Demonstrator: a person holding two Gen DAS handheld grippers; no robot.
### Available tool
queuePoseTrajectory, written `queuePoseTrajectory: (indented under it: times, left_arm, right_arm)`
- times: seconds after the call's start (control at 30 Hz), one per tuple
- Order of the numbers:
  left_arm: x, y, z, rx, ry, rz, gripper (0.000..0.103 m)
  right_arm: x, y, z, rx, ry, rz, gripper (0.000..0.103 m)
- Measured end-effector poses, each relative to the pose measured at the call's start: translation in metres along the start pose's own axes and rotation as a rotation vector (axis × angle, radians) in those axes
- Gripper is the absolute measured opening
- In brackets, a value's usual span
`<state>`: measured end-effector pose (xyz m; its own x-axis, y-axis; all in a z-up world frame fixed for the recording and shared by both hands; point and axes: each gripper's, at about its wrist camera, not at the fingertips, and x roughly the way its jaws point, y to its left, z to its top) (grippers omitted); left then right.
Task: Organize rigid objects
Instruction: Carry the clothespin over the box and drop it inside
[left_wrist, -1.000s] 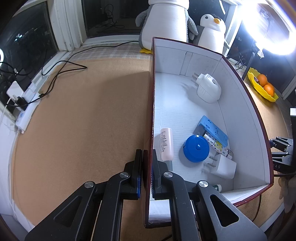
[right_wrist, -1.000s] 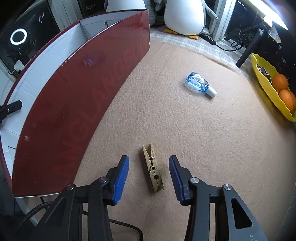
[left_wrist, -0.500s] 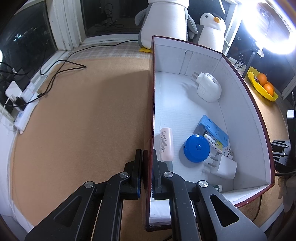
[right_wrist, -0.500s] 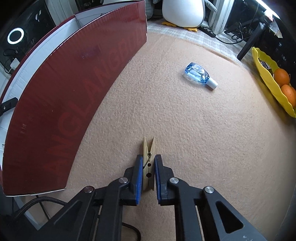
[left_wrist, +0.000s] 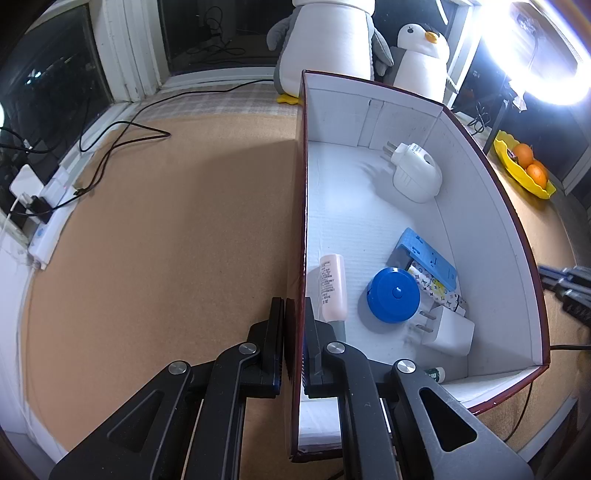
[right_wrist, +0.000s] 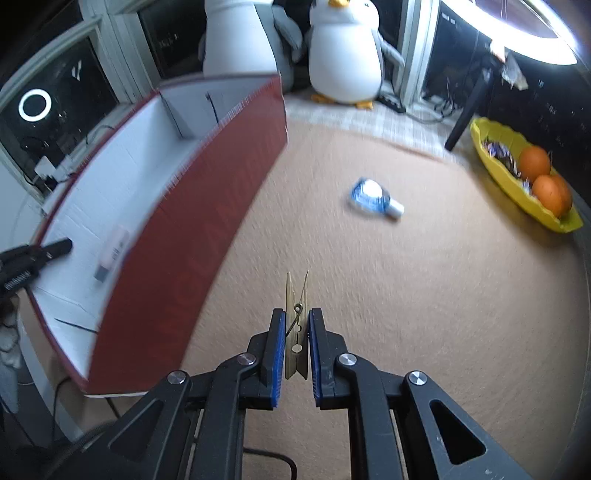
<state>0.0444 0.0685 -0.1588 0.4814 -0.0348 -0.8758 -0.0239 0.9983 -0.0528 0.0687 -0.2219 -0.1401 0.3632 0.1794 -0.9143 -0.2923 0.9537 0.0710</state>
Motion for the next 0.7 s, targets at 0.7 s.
queuePoseTrajectory:
  times: [0.7]
  left_arm:
    - [-0.010, 0.001, -0.002, -0.037, -0.021, 0.004, 0.006]
  right_arm:
    - [-0.033, 0.070, 0.072, -0.155, -0.148, 0.115, 0.011]
